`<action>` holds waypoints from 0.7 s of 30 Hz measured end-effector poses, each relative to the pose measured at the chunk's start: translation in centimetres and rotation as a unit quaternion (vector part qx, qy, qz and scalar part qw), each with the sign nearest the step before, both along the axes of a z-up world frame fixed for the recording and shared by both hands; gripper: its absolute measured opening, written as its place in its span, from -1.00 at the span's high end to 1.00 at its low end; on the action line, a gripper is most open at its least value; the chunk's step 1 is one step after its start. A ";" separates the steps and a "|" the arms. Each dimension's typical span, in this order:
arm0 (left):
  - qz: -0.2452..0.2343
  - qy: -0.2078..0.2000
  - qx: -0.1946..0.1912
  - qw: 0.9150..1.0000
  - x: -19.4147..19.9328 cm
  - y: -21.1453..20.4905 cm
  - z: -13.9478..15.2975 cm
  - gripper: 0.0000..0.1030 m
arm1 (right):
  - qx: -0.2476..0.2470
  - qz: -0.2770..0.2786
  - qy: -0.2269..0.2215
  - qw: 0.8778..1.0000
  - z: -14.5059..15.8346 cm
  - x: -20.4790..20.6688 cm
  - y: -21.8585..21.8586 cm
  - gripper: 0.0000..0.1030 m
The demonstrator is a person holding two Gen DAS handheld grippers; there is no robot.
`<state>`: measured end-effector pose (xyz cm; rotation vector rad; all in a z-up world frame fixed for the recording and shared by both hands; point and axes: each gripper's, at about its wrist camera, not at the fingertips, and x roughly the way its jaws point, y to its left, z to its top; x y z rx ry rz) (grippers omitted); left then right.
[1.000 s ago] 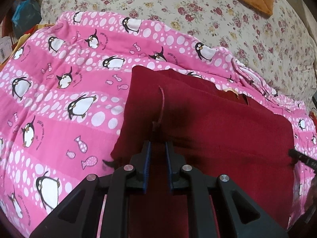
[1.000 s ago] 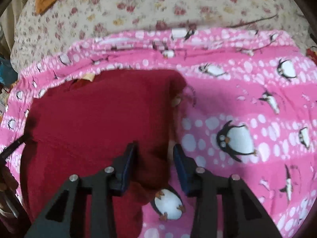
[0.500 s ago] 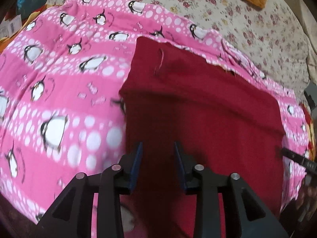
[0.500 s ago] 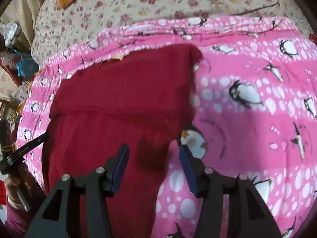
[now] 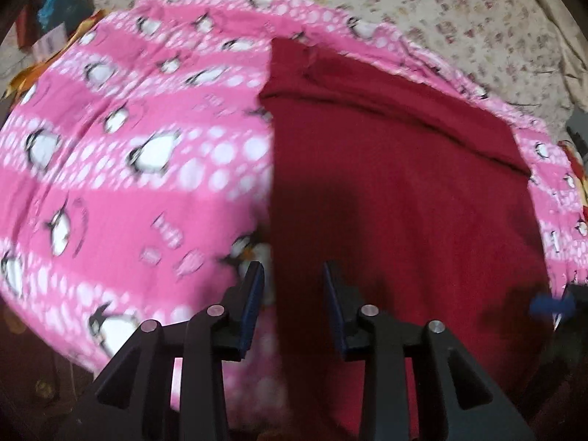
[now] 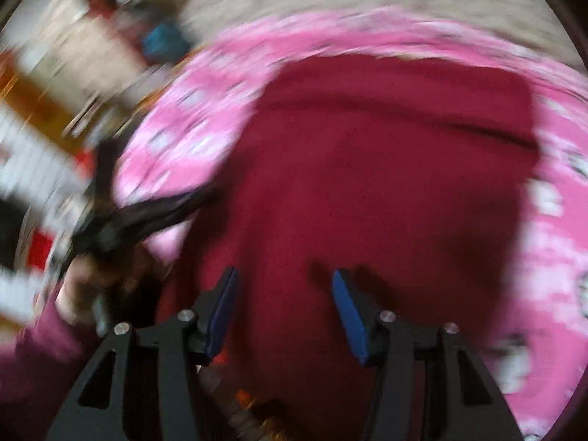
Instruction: Fold small clothes
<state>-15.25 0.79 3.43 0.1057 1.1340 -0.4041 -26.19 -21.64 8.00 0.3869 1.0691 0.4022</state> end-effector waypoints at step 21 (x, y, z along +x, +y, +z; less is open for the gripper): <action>-0.030 0.052 -0.075 0.995 -6.4 2.7 -1.8 0.77 | -0.130 -0.075 0.098 0.984 -2.9 -12.0 -5.8 -0.27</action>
